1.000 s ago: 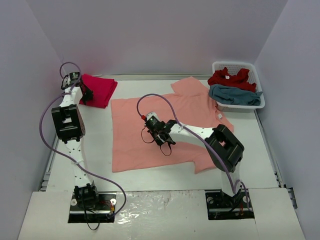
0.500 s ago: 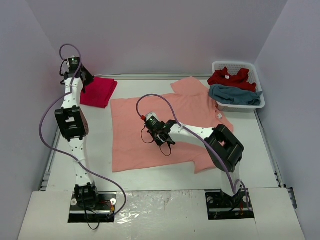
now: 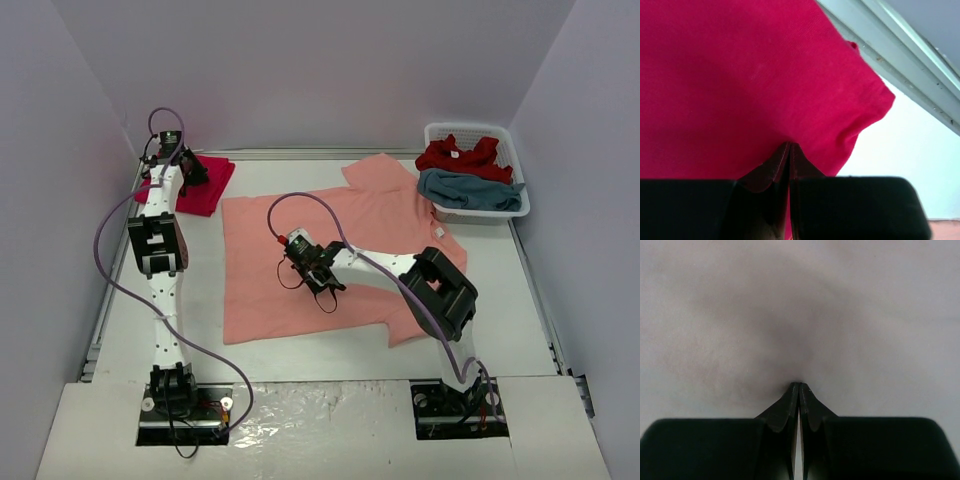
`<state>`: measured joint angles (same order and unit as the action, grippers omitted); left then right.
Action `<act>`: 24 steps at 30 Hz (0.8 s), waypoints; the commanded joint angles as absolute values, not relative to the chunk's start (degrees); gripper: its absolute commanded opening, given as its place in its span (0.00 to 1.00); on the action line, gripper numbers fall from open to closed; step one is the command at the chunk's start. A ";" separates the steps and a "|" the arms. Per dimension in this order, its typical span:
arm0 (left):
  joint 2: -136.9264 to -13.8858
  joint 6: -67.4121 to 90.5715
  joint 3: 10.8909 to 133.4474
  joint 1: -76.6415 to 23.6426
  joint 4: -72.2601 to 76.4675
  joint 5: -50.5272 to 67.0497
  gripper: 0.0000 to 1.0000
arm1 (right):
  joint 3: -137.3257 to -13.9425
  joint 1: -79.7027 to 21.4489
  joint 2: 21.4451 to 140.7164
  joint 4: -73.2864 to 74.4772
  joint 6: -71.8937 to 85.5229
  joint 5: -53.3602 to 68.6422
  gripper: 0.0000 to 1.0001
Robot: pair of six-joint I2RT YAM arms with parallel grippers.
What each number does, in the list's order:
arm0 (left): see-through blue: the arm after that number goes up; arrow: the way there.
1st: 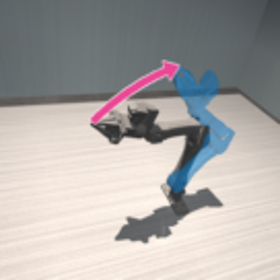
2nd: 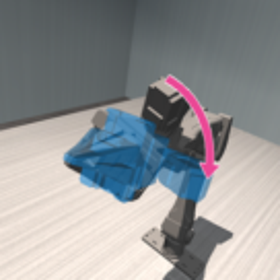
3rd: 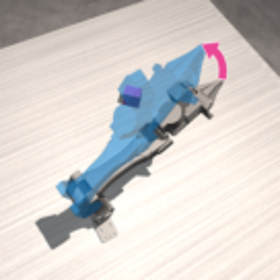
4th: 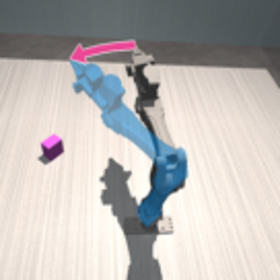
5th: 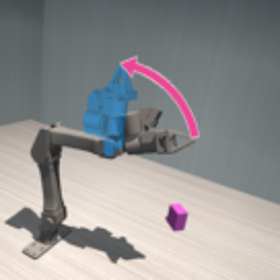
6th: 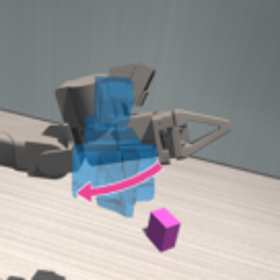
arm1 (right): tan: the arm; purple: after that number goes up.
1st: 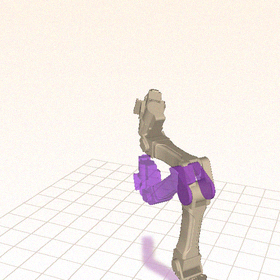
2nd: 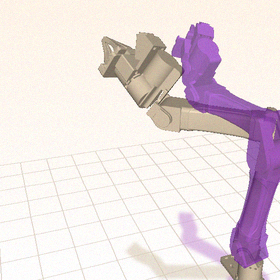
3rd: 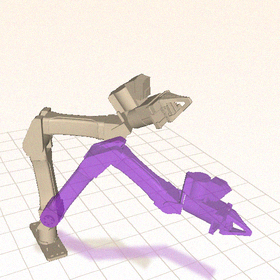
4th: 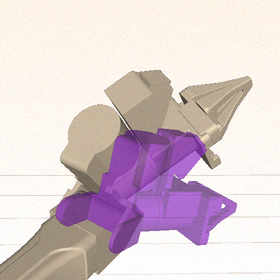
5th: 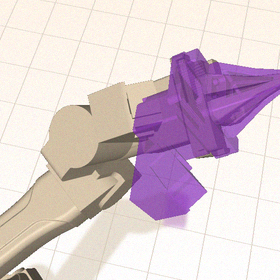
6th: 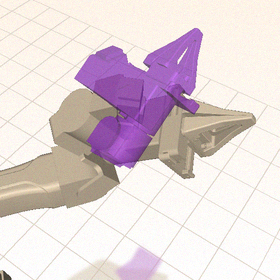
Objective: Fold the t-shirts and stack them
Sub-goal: Flatten out the tshirt
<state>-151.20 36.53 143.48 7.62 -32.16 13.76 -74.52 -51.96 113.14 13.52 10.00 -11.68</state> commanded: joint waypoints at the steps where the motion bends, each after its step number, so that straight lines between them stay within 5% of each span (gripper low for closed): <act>1: -150.73 36.74 146.16 7.38 -31.03 15.20 0.02 | -75.85 -52.65 114.87 16.35 10.02 -12.04 0.00; 24: -156.09 40.52 148.62 7.91 -26.90 14.86 0.02 | -76.29 -54.93 114.87 18.98 11.87 -12.13 0.00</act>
